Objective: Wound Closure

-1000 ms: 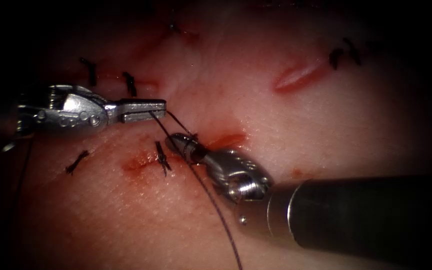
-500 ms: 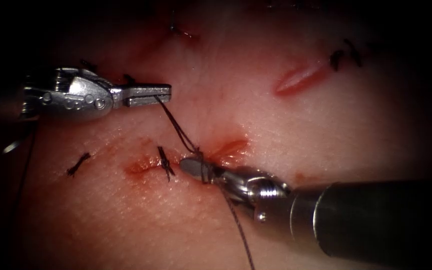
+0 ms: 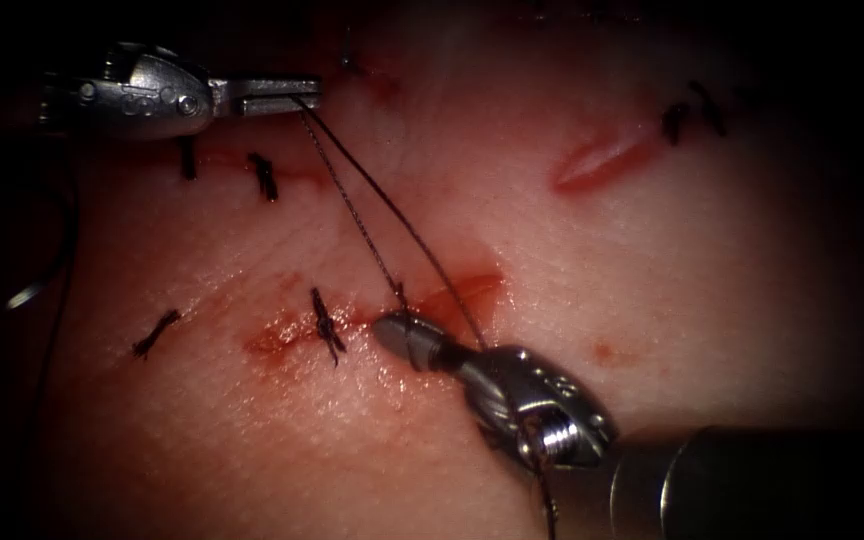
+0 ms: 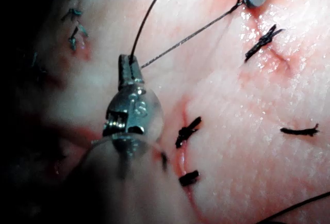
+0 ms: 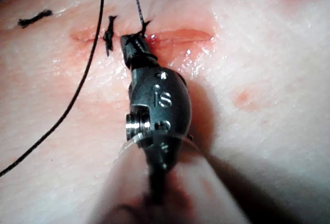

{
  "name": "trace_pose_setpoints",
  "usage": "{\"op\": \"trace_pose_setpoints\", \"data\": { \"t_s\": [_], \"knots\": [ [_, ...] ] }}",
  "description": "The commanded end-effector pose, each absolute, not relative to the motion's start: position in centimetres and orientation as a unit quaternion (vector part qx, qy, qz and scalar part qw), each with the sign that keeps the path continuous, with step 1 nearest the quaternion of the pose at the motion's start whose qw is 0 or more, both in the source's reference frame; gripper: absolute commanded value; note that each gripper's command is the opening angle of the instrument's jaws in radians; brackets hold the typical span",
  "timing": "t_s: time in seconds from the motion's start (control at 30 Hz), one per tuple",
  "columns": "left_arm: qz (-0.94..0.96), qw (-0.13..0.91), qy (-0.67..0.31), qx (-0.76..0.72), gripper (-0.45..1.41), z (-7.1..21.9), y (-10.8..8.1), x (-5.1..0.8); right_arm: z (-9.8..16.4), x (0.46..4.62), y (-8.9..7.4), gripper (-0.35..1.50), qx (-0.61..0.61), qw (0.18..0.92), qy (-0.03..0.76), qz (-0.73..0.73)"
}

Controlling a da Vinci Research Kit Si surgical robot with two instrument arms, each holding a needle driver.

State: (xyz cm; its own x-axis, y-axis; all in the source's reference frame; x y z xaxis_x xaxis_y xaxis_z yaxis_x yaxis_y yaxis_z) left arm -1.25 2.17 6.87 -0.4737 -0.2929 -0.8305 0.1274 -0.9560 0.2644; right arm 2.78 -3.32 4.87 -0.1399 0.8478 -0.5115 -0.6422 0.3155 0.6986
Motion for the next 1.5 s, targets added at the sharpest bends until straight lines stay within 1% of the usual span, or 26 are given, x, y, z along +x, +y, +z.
{"op": "trace_pose_setpoints", "data": {
  "t_s": [0.03,0.17,0.3,0.5,0.77,1.17,1.37,1.5],
  "knots": [
    [-0.855,0.121,-0.086,0.497,-0.45,7.0,2.3,-1.3,5.0,2.87,-3.4,-0.35,0.079,0.67,0.501,0.542],
    [-0.857,0.112,-0.094,0.494,-0.45,7.2,2.5,-1.33,5.0,2.94,-3.5,-0.35,0.015,0.739,0.471,0.481],
    [-0.859,0.104,-0.102,0.491,-0.45,7.3,2.7,-1.37,5.0,2.99,-3.5,-0.35,-0.055,0.793,0.445,0.412],
    [-0.862,0.094,-0.117,0.484,-0.45,7.6,2.9,-1.43,5.1,3.03,-3.5,-0.35,-0.121,0.829,0.407,0.364],
    [-0.863,0.087,-0.12,0.482,-0.45,7.9,2.9,-1.45,5.1,3.03,-3.5,-0.35,-0.12,0.84,0.394,0.352],
    [-0.867,0.081,-0.12,0.477,-0.45,7.9,3.0,-1.41,4.9,2.96,-3.5,-0.35,-0.119,0.831,0.42,0.345],
    [-0.867,0.071,-0.126,0.478,-0.45,8.0,3.1,-1.33,4.8,2.93,-3.6,-0.35,-0.143,0.834,0.384,0.37],
    [-0.869,0.069,-0.128,0.473,-0.45,8.0,3.1,-1.3,4.7,2.97,-3.6,-0.35,-0.14,0.827,0.398,0.371]
  ]
}}
